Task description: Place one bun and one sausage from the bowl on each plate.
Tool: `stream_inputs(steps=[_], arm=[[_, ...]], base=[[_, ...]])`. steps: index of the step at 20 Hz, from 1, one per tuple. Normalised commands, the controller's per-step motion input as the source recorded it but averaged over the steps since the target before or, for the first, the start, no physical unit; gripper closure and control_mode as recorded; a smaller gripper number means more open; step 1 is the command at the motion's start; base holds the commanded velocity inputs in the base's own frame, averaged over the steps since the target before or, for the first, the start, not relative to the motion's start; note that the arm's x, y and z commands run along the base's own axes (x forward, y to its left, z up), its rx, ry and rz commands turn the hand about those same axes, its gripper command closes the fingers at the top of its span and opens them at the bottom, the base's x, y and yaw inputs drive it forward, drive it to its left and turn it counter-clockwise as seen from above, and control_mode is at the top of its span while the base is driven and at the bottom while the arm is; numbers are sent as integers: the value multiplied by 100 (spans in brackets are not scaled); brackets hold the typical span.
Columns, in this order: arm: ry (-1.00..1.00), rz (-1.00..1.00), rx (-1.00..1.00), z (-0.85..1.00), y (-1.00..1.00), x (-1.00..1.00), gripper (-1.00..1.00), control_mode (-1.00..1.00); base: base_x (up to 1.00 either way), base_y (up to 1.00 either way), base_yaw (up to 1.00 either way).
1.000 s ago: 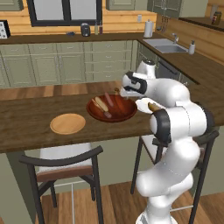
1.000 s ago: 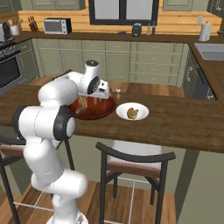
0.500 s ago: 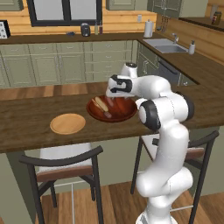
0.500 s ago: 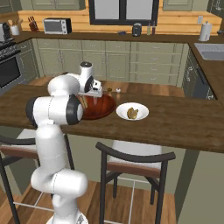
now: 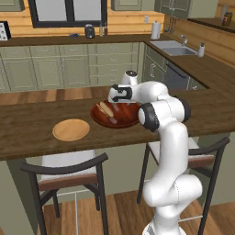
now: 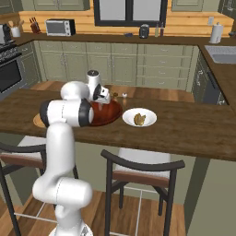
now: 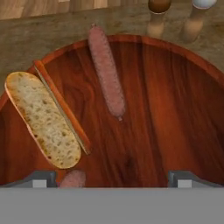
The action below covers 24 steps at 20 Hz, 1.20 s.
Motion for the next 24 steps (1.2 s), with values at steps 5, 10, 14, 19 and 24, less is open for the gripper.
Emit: stream_inputs(steps=[5, 10, 14, 19, 24], arm=[[-1, -5, -1, -41, 15, 37, -100, -100], [0, -2, -1, -31, 3, 38, -100, -100], [0, 0, 0, -39, 0, 30, -100, -100], [0, 0, 0, -35, -3, 33, -100, -100], [0, 0, 0, -48, 0, 9, 100, -100]], base=[[0, 0, 0], [0, 0, 0], [0, 0, 0], [0, 0, 0], [0, 0, 0]])
